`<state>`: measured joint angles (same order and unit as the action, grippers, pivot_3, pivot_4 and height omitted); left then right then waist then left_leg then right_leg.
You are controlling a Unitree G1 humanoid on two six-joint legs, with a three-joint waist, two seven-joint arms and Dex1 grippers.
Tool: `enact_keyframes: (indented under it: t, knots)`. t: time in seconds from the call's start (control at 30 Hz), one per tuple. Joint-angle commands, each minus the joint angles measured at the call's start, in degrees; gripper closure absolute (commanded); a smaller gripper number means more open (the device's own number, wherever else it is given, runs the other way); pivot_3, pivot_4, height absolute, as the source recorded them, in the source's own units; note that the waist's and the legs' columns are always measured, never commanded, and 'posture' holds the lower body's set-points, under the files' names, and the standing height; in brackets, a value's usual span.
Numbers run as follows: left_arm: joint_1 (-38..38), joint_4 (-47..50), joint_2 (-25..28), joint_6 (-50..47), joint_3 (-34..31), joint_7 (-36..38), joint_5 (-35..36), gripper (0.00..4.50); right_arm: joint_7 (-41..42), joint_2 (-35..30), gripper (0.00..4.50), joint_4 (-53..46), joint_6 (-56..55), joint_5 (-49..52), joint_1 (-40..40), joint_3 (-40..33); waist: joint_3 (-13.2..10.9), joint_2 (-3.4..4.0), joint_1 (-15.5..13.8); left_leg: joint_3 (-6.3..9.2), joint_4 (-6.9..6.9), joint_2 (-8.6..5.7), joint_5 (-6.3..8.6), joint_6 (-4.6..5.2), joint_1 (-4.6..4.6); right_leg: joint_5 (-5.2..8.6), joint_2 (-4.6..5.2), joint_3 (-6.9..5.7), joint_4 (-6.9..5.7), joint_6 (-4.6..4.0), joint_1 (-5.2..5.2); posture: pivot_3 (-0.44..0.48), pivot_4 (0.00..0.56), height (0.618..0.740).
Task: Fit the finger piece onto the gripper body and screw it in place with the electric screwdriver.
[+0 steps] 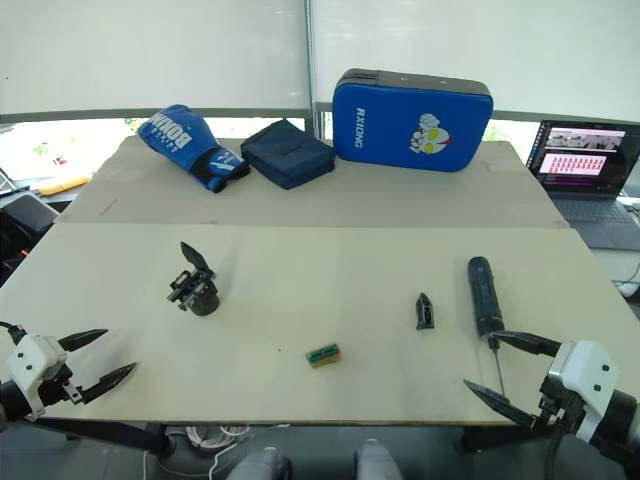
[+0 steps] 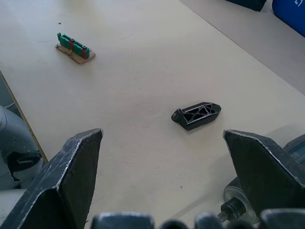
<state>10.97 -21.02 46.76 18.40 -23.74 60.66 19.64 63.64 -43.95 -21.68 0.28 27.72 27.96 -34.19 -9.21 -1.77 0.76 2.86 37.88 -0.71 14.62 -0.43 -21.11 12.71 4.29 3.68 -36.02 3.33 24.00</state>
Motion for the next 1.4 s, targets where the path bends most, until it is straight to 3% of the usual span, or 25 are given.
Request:
enact_keyframes:
  t: [0.03, 0.13, 0.47, 0.6, 0.87, 1.1, 1.4]
  knots:
    - [-0.74, 3.06, -0.11, -4.42, -3.32, -0.59, 5.14, 0.03, -1.69, 0.47, 0.0, -3.13, 2.04, 2.62, -1.54, 1.2, 0.0, -0.01, 0.0, 0.0, 0.0, 0.0, 0.0, 0.0, 0.0, 0.0, 0.0, 0.0, 0.0, 0.0, 0.0, 0.0, 0.15, 0.74]
    - [-1.23, 5.78, -1.81, -11.73, -7.29, -2.78, 11.87, 0.03, -6.1, 2.5, 0.0, -7.21, 5.5, 5.08, -5.07, 4.94, 0.0, -0.07, 0.05, 0.01, 0.0, 0.11, 0.0, 0.0, 0.0, -0.01, -0.06, -0.01, -0.02, -0.02, 0.01, 0.0, 0.15, 0.74]
    - [4.47, 10.29, -10.6, -13.21, -11.28, -11.48, 11.43, 0.03, -10.36, 10.06, 0.0, -12.89, 3.37, 9.3, -13.38, 11.97, 0.07, -0.18, 0.07, -0.01, 0.0, 0.19, 0.04, 0.0, 0.01, -0.27, -0.13, -0.01, 0.0, -0.45, 0.03, 0.0, 0.15, 0.74]
    - [2.96, 13.58, -11.7, -13.2, -8.66, -12.59, 10.03, 0.03, -9.38, 10.29, 0.0, -12.22, 2.74, 8.15, -12.58, 12.79, 0.14, -0.32, -0.79, 0.04, 0.02, 0.16, 0.03, 0.0, 0.02, -0.24, -0.16, -0.04, 0.0, -0.41, -0.03, 0.0, 0.15, 0.74]
    - [-4.15, 20.14, -12.5, -18.59, 3.54, -12.66, 6.74, 0.03, -9.48, 10.16, 0.0, -12.43, 2.71, 7.49, -11.78, 13.4, 0.16, -0.31, -0.52, 0.02, 0.03, 0.07, 0.03, -0.01, 0.03, -0.27, -0.23, -0.03, -0.01, -0.46, -0.03, 0.0, 0.15, 0.74]
    - [-10.51, 15.75, -14.07, -19.93, 9.78, -15.61, 1.35, 0.03, -10.33, 10.48, 0.0, -12.55, 2.28, 6.84, -11.64, 13.66, 0.16, -0.3, 0.25, 0.05, 0.03, 0.19, 0.03, 0.0, 0.02, -0.33, -0.48, 0.0, -0.03, -0.56, 0.03, 0.0, 0.15, 0.74]
    - [-16.17, 9.49, -16.6, -20.52, 11.52, -19.13, -1.45, 0.03, -10.58, 10.43, 0.0, -12.05, 1.45, 6.78, -10.91, 12.98, 0.16, -0.3, -0.05, 0.05, 0.03, 0.19, 0.03, 0.0, 0.02, -0.34, -0.49, 0.01, -0.02, -0.57, 0.01, 0.0, 0.15, 0.74]
